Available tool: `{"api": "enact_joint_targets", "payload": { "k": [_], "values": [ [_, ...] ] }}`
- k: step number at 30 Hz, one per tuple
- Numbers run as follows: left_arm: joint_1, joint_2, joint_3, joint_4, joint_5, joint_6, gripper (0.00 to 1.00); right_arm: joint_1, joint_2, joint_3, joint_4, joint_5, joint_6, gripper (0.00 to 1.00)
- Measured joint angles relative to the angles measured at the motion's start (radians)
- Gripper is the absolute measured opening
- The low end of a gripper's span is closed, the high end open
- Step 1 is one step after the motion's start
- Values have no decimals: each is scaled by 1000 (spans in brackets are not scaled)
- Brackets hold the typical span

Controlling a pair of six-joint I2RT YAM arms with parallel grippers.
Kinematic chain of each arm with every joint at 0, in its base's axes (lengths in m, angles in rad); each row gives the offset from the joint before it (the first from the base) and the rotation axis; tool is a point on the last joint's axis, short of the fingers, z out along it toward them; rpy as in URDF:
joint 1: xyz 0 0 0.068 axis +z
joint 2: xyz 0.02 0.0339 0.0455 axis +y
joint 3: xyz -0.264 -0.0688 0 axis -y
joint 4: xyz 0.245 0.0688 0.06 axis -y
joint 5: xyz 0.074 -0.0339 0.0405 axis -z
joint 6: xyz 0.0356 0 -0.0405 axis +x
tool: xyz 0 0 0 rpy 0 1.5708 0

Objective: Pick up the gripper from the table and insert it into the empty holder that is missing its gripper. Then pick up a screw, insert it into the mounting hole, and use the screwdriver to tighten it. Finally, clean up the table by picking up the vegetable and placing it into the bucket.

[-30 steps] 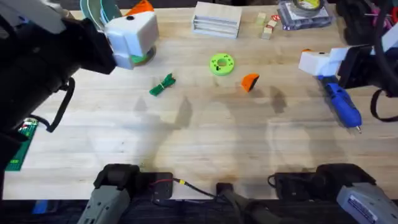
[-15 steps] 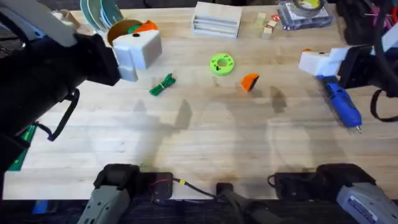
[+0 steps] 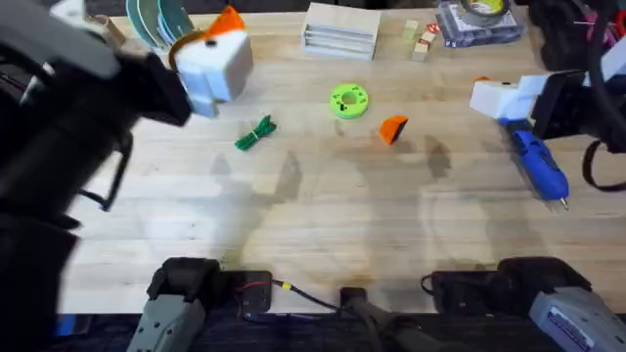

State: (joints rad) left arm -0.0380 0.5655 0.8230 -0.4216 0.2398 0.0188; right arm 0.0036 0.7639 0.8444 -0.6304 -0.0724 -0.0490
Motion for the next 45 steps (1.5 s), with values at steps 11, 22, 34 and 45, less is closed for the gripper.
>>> {"api": "enact_joint_targets", "payload": {
  "k": [11, 22, 34, 45],
  "values": [
    [-15, -399, -520, 428, 0, -10, 993, 0, 0, 0, -6, 0, 0, 991],
    [-16, -561, -802, 669, 0, -37, 992, 0, 0, 0, -6, 0, 0, 992],
    [-32, -561, -816, 549, 0, -39, 993, 0, 0, 0, -6, 0, 0, 991],
    [-32, -560, -817, 358, -1, -39, 993, 0, 0, 0, -6, 0, 0, 991]
  ]
}}
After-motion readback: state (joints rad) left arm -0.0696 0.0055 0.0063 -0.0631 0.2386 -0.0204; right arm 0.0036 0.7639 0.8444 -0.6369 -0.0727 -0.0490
